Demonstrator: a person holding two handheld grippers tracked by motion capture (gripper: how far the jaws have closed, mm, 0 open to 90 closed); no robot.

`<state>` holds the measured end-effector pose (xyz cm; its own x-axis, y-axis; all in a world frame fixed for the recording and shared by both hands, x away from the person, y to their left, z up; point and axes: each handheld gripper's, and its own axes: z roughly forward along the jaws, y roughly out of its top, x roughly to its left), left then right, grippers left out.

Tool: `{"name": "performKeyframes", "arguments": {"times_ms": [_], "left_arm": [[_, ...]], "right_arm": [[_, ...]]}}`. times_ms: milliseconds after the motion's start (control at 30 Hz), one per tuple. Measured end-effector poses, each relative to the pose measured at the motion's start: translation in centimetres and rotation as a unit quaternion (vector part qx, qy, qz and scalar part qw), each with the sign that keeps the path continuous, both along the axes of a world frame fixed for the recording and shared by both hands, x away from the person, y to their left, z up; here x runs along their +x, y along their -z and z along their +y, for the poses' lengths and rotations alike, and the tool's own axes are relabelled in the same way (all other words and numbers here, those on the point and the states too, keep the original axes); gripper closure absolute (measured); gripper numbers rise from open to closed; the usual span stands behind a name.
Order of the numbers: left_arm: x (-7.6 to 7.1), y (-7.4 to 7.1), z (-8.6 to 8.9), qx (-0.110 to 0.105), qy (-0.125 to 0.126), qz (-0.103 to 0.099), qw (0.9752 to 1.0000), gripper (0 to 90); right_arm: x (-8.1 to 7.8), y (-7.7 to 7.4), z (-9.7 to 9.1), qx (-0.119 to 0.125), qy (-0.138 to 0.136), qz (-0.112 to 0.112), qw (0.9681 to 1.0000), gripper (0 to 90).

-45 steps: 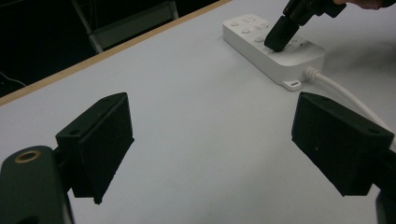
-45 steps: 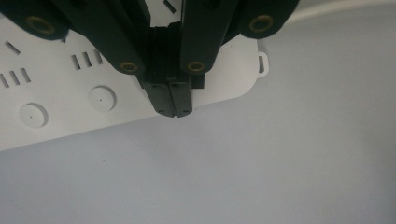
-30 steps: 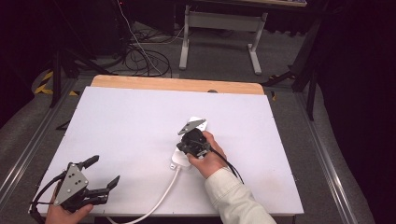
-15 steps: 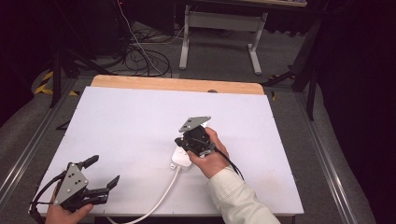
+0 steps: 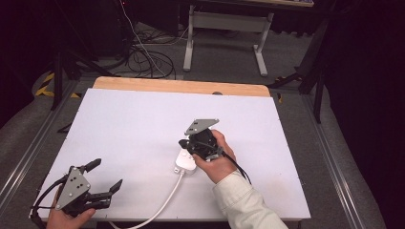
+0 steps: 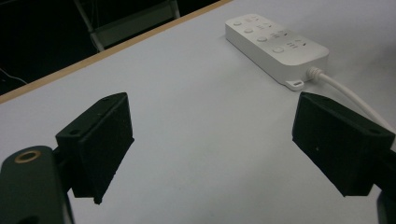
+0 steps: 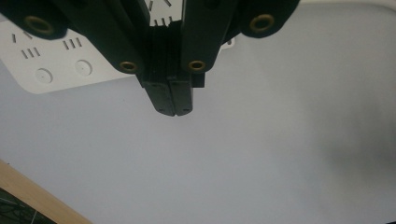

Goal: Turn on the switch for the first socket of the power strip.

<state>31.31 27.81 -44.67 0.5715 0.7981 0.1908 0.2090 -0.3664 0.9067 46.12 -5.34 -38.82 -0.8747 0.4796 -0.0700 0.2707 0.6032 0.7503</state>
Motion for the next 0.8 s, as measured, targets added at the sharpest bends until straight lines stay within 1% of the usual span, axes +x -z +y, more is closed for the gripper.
{"name": "performKeyframes", "arguments": {"times_ms": [33,67,167,300,333,433,500,567,700,733,800], "left_arm": [[0.0,0.0,0.0,-0.001,-0.001,0.0,1.0,13.0],[0.0,0.0,0.1,-0.003,-0.001,0.001,1.0,13.0],[0.0,0.0,0.1,-0.008,0.001,0.004,1.0,13.0],[0.0,0.0,0.3,-0.019,0.0,0.007,0.9998,12.9],[0.0,-0.1,0.3,-0.016,0.0,0.005,0.9999,12.9],[0.0,-0.1,0.3,-0.016,-0.001,0.006,0.9999,12.9],[0.0,-0.1,0.3,-0.015,-0.001,0.006,0.9999,13.0],[0.0,-0.1,0.3,-0.018,-0.001,0.006,0.9998,12.9],[0.0,-0.1,0.4,-0.027,0.0,0.011,0.9996,12.9],[0.1,-0.1,0.5,-0.026,-0.001,0.01,0.9996,12.9],[0.0,-0.1,0.5,-0.034,-0.001,0.012,0.9993,13.0]], "right_arm": [[-0.1,-0.1,-0.1,0.003,-0.001,0.0,1.0,82.9],[-0.2,-0.2,-0.2,0.005,-0.002,-0.003,1.0,79.5],[-0.5,-0.6,-0.6,0.016,-0.002,-0.01,0.9998,65.5],[-0.9,-1.2,-1.4,0.031,0.0,-0.016,0.9994,51.7],[-1.0,-1.3,-1.6,0.034,0.001,-0.017,0.9993,48.0],[-1.5,-1.8,-2.3,0.045,0.001,-0.033,0.9984,38.8],[-1.8,-2.1,-2.9,0.057,0.002,-0.039,0.9976,34.8],[-2.0,-2.3,-3.4,0.062,0.002,-0.042,0.9972,32.4],[-2.6,-2.5,-4.6,0.076,0.001,-0.041,0.9963,27.6],[-2.8,-2.5,-4.8,0.077,0.0,-0.041,0.9962,26.4],[-3.1,-2.4,-5.4,0.076,0.002,-0.044,0.9961,24.8]]}}
